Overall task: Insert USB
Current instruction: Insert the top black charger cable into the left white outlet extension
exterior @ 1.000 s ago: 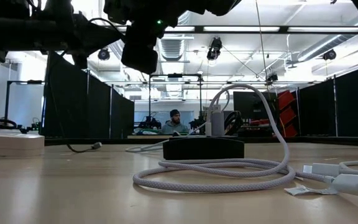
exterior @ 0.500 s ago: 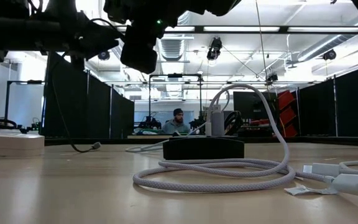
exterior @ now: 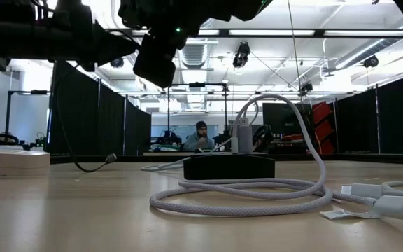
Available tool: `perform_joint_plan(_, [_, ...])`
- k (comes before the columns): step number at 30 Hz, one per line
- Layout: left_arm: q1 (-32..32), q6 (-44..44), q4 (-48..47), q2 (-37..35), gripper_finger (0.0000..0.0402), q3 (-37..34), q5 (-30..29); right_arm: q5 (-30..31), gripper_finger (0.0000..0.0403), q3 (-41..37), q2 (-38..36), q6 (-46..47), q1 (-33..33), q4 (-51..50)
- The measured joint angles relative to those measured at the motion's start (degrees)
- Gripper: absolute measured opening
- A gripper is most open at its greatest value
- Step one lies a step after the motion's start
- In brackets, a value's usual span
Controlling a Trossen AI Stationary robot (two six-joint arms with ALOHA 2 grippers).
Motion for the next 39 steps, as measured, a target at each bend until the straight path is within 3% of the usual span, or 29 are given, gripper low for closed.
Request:
perform_joint_plan(15, [0.0, 4.2, 1.3, 2.9, 0.0102, 0.0, -2.2, 0.3, 0.0012, 0.0, -0.1, 5.8, 0.0, -1.9])
perform_joint_plan(25, [0.0, -3.0, 5.3, 4.0, 0.0106, 0.0, -0.2, 0.2, 0.0012, 0.1, -0.2, 2.8, -0.2, -2.0])
perform_joint_plan(39, [0.0, -9.7, 22.0, 15.8, 0.0104, 0.4, -1.8, 0.3, 0.0012, 0.1, -0.2, 2.8, -0.3, -1.8])
